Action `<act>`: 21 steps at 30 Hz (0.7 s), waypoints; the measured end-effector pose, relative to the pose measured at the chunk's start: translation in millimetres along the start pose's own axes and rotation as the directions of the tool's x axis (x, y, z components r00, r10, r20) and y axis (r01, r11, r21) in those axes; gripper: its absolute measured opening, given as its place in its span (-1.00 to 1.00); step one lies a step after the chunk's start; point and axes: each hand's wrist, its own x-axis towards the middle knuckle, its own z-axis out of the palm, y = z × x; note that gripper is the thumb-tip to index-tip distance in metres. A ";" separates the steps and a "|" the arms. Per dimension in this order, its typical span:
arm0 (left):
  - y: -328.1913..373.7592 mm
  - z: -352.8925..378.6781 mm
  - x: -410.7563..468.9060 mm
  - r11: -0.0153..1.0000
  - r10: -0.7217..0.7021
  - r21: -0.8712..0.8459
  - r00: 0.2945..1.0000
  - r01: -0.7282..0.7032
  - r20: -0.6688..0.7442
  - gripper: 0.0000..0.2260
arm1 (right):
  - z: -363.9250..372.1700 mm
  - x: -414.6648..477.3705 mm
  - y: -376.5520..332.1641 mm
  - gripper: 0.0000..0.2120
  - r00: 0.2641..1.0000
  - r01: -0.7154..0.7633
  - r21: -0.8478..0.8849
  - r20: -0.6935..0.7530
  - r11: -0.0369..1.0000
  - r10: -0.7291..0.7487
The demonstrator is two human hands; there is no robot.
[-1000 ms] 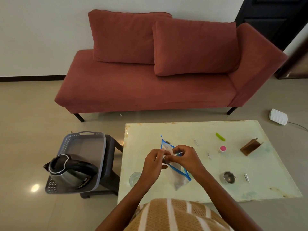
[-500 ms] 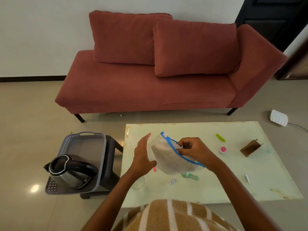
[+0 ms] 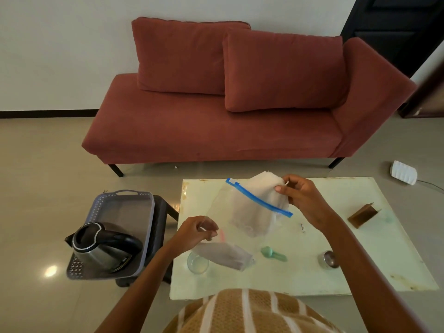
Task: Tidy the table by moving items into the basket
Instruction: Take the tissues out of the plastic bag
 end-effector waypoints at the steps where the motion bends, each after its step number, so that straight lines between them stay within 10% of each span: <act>1: -2.4 -0.2 -0.1 1.000 -0.007 -0.028 1.000 0.007 0.001 -0.87 | -1.0 1.0 0.6 -0.93 1.000 0.002 0.028 -0.019 1.000 -0.002; 21: -54.8 -27.9 3.9 0.811 -0.355 -0.530 0.928 0.246 -0.114 -0.75 | -15.6 34.0 7.2 -0.71 0.964 0.102 0.556 -0.259 0.825 0.055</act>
